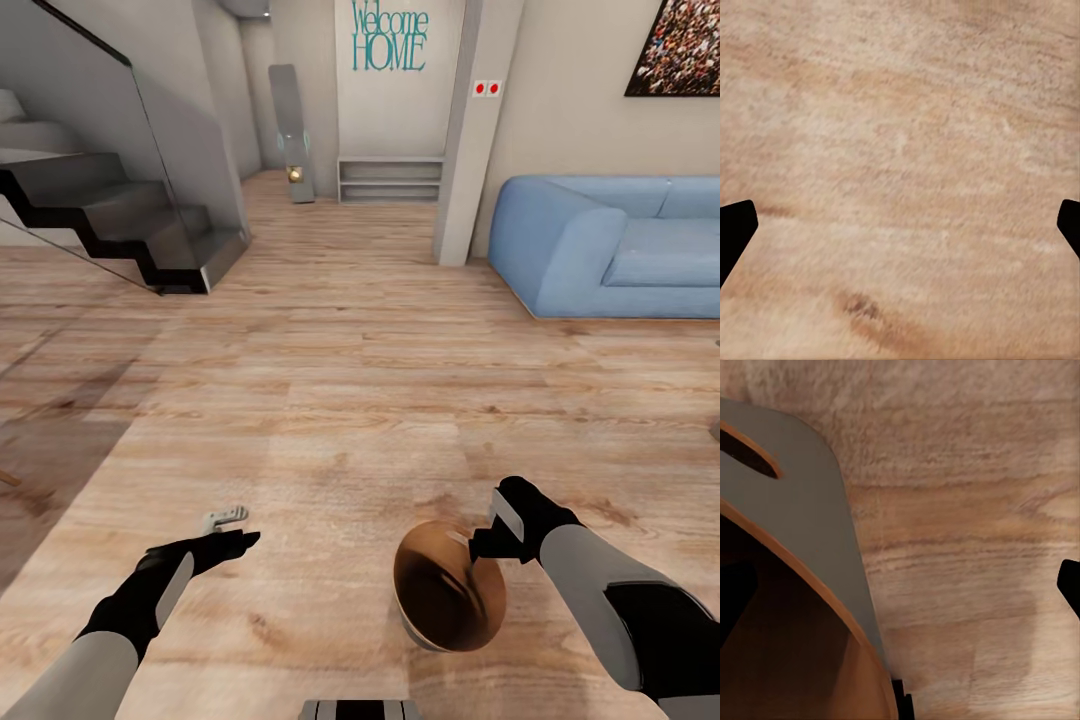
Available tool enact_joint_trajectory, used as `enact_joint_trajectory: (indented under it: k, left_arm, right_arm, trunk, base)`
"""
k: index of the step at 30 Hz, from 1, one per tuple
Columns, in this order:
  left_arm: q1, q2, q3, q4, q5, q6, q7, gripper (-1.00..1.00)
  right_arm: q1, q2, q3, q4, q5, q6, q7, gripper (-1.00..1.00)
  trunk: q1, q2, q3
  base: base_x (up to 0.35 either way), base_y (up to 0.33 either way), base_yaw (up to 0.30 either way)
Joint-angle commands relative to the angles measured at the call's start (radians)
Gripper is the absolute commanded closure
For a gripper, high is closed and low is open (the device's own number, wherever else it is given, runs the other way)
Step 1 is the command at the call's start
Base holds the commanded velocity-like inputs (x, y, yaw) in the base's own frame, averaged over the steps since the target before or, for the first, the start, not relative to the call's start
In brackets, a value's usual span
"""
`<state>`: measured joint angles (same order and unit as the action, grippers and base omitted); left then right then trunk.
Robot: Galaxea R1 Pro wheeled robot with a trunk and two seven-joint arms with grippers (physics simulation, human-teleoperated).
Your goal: Put the three can of soda from the living room inside the tash can in the kitchen.
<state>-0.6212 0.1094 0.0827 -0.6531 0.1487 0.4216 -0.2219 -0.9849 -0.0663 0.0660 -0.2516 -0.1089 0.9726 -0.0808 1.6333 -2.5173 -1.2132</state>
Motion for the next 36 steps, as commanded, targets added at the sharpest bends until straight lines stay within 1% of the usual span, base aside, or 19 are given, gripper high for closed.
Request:
enact_joint_trajectory:
  k: [1,2,15,22,29,36]
  left_arm:
    - [0.0,0.0,0.0,0.0,0.0,0.0,0.0,-1.0]
    - [0.0,-0.001,0.0,0.0,0.0,0.0,0.0,-1.0]
    - [0.0,-0.002,0.0,0.01,0.0,0.005,0.002,-1.0]
    - [0.0,-0.002,0.0,0.002,0.0,0.001,0.0,-1.0]
    - [0.0,-0.002,0.0,0.0,0.0,-0.001,0.001,-1.0]
    - [0.0,-0.002,0.0,0.0,0.0,-0.002,0.0,-1.0]
  right_arm:
    - [0.0,0.0,0.0,0.0,0.0,0.0,0.0,-1.0]
    - [0.001,0.0,0.0,0.0,0.0,0.0,0.0,-1.0]
    - [0.004,0.0,0.0,0.0,0.0,-0.003,-0.001,-1.0]
    - [0.006,0.0,0.0,0.0,0.0,-0.003,-0.001,-1.0]
    - [0.006,0.0,0.001,0.0,0.0,-0.003,-0.001,-1.0]
    - [0.008,-0.001,0.0,0.0,0.0,-0.003,-0.001,-1.0]
  trunk:
    - [0.0,0.0,0.0]
    - [0.0,0.0,0.0]
    - [0.006,-0.003,-0.05]
    - [0.006,-0.003,-0.05]
    - [0.006,-0.003,-0.05]
    - [0.006,-0.003,-0.05]
  base:
    - [0.005,-0.003,0.0]
    - [0.003,-0.002,0.0]
    - [0.001,0.0,0.0]
    - [-0.016,0.0,0.0]
    - [-0.213,0.0,0.0]
    - [-0.067,0.0,0.0]
